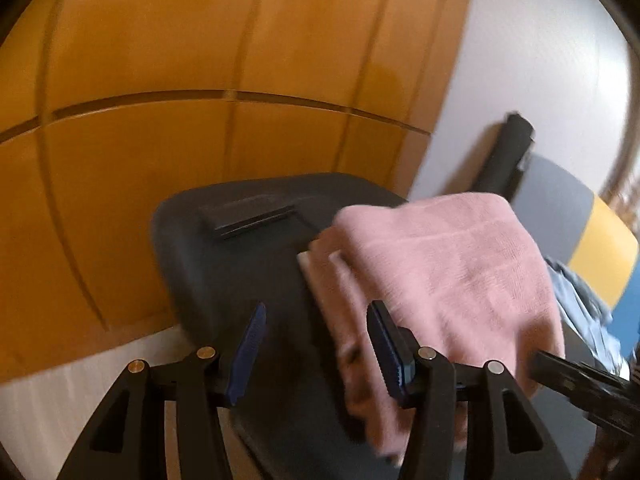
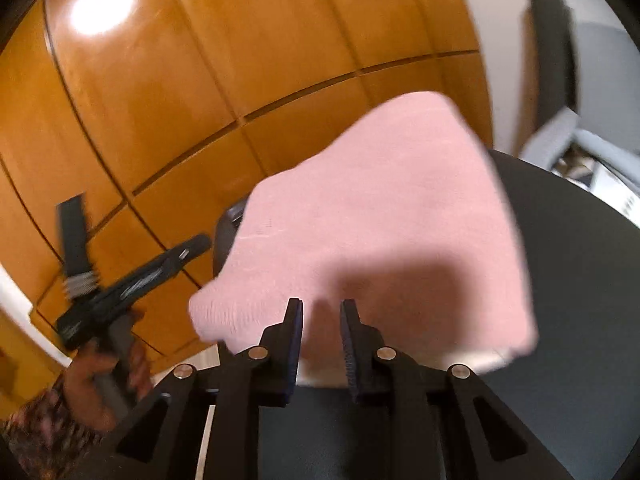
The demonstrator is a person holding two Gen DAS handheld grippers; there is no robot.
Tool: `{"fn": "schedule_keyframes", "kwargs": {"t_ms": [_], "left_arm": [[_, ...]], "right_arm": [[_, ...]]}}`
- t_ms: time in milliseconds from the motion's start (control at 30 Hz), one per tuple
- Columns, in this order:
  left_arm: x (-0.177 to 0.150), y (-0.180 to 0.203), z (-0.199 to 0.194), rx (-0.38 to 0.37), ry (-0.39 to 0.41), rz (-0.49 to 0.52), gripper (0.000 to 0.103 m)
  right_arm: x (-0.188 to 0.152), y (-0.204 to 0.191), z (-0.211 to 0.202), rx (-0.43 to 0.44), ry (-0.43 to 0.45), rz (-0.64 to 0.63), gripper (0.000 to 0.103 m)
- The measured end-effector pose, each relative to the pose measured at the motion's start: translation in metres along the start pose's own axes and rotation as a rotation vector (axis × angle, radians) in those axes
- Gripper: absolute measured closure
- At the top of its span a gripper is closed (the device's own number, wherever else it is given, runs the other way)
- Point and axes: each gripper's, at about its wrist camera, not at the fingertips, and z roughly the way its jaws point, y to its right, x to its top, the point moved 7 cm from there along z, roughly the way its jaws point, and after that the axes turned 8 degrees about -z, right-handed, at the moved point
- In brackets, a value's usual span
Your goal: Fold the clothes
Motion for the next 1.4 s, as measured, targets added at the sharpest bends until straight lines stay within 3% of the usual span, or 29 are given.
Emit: {"fn": "schedule_keyframes", "kwargs": {"t_ms": [133,267,367,433,533,633,700,767,833,967,1033,1100,1267,1300,1367,1400], "left_arm": [[-0.015,-0.031,-0.006,0.042,0.013,-0.110,0.049],[-0.034,-0.034,-0.001,0.034,-0.058,-0.180,0.049],[-0.035,-0.021,0.002,0.014,-0.057,-0.202,0.051],[-0.028,-0.004,-0.010,-0.015,0.004,-0.188,0.051],[-0.014,0.043,-0.028,-0.050,0.113,-0.051,0.051],[-0.005,0.090,-0.032,-0.036,0.202,0.150,0.050],[-0.001,0.107,-0.013,0.055,0.233,0.278,0.050],[-0.001,0.105,0.025,0.143,0.184,0.370,0.050],[-0.006,0.089,0.068,0.215,0.078,0.410,0.049],[-0.010,0.058,0.096,0.109,-0.002,0.272,0.045],[-0.011,0.049,0.097,0.070,-0.027,0.199,0.038],[-0.019,0.041,0.100,0.082,-0.009,0.180,0.029],[-0.018,0.038,0.090,0.008,-0.027,0.111,0.028],[-0.016,0.035,0.086,0.008,-0.046,0.086,0.028],[-0.018,0.029,0.068,0.048,-0.074,0.028,0.029],[-0.019,0.028,0.059,0.068,-0.073,0.022,0.029]], "right_arm": [[-0.009,-0.042,0.062,0.025,-0.093,-0.146,0.083],[-0.018,-0.069,0.104,0.015,-0.152,-0.275,0.083],[-0.008,-0.066,0.088,0.088,-0.124,-0.230,0.078],[0.002,-0.054,0.049,0.104,-0.012,-0.182,0.077],[0.011,-0.011,-0.003,0.002,0.113,-0.086,0.068],[0.022,0.029,-0.014,-0.125,0.098,-0.080,0.066],[0.030,0.050,-0.015,-0.191,0.082,-0.097,0.066],[0.040,0.055,0.002,-0.196,0.045,-0.169,0.066],[0.042,0.067,0.021,-0.191,0.005,-0.216,0.066],[0.052,0.086,0.042,-0.246,-0.018,-0.234,0.076],[0.049,0.106,0.046,-0.279,-0.040,-0.152,0.078],[0.040,0.124,0.049,-0.263,-0.035,-0.051,0.078],[0.019,0.131,0.035,-0.223,-0.023,-0.048,0.078],[0.021,0.129,0.025,-0.218,-0.008,-0.031,0.073],[0.026,0.122,-0.002,-0.200,0.064,0.013,0.044],[0.024,0.115,-0.016,-0.196,0.089,0.029,0.021]]}}
